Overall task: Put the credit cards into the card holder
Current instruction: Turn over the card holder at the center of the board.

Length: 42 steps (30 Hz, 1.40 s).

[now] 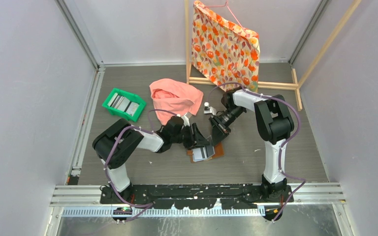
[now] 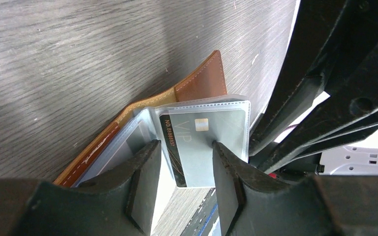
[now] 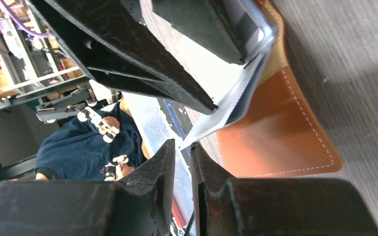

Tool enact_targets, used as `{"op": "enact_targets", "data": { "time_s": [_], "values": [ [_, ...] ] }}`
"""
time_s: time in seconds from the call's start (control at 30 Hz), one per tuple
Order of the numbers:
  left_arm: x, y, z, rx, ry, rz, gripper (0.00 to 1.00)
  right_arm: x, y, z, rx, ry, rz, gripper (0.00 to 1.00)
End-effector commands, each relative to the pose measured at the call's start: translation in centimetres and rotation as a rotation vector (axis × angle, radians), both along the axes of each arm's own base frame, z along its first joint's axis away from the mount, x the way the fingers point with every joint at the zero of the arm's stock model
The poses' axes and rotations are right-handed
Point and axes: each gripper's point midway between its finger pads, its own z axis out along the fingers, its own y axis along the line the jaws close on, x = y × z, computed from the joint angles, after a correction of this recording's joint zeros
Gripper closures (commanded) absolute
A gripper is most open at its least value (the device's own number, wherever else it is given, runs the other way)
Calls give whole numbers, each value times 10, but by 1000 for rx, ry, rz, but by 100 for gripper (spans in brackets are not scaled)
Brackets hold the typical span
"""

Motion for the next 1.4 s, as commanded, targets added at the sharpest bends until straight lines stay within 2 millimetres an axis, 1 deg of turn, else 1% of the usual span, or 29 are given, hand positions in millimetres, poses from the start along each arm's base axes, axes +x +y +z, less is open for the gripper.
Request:
{"op": "enact_targets", "data": {
  "time_s": [0.0, 0.2, 0.37, 0.43, 0.47, 0.5, 0.53, 0.67, 0.8, 0.97, 1.2, 1.27, 1.37],
  "values": [
    [-4, 13, -19, 72, 13, 14, 53, 1, 7, 21, 97, 23, -10, 77],
    [-1, 20, -13, 31, 4, 43, 49, 0, 8, 20, 101, 39, -11, 80],
    [0, 20, -11, 9, 1, 45, 46, 2, 6, 18, 85, 32, -8, 82],
    [0, 19, -12, 10, 2, 44, 46, 6, 2, 11, 32, 5, -25, 82],
    [0, 19, -12, 10, 4, 44, 46, 11, 1, 3, -3, -36, -41, 82],
    [1, 19, -12, 10, 4, 44, 46, 13, -4, -3, -53, -55, -57, 82],
    [1, 19, -13, 11, 6, 43, 46, 18, -5, -9, -81, -94, -72, 80],
    [1, 19, -15, 13, 9, 42, 46, 23, -11, -18, -142, -120, -89, 75],
    [0, 19, -16, 14, 14, 42, 45, 27, -17, -28, -204, -140, -95, 74],
    [0, 20, -18, 18, 19, 44, 45, 32, -21, -28, -236, -183, -107, 69],
    [-1, 20, -19, 20, 18, 40, 45, 33, -24, -30, -254, -192, -110, 67],
    [-1, 20, -19, 18, 19, 40, 45, 31, -23, -30, -244, -174, -109, 66],
    [-1, 19, -18, 15, 18, 38, 45, 26, -15, -25, -194, -132, -107, 66]
  ]
}}
